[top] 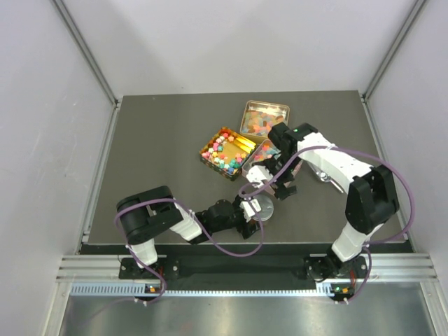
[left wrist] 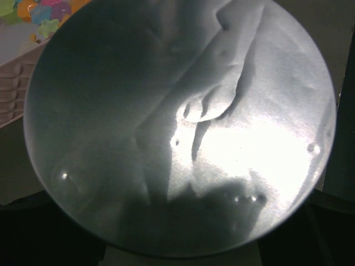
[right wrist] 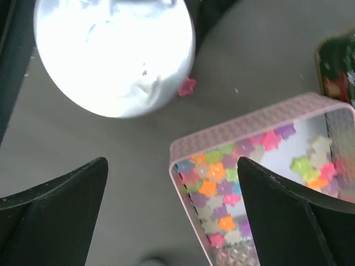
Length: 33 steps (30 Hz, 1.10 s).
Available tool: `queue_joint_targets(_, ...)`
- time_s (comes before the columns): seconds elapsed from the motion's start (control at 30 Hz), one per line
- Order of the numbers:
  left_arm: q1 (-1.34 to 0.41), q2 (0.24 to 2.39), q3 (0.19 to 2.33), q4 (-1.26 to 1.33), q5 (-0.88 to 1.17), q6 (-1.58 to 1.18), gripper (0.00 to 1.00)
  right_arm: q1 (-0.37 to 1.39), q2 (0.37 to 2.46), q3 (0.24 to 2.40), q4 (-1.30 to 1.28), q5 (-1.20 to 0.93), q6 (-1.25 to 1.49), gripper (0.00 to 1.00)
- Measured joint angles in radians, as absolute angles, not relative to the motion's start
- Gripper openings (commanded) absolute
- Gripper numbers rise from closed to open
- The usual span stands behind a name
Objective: Pack the candies
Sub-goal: Screw the bottle lid onto the packing bottle.
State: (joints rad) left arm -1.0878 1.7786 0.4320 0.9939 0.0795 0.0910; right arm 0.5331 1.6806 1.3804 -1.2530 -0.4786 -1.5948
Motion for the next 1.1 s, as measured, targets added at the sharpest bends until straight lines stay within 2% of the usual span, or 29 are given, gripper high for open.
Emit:
queue_joint_targets(0.43, -1.088, 1.779, 0.432, 0.995, 0.079, 0.092, 0.45, 0.655, 1.699, 1.383, -1.311, -0.506, -1.736, 1.0)
queue_joint_targets(0.73, -1.089, 1.779, 0.432, 0.997, 0.077, 0.104, 0.45, 0.676, 1.684, 1.339, -1.309, -0.508, -1.725, 1.0)
queue_joint_targets(1.1, -1.1, 1.779, 0.432, 1.001, 0.1, 0.125, 0.41, 0.69, 1.554, 1.208, -1.245, -0.483, -1.628, 1.0)
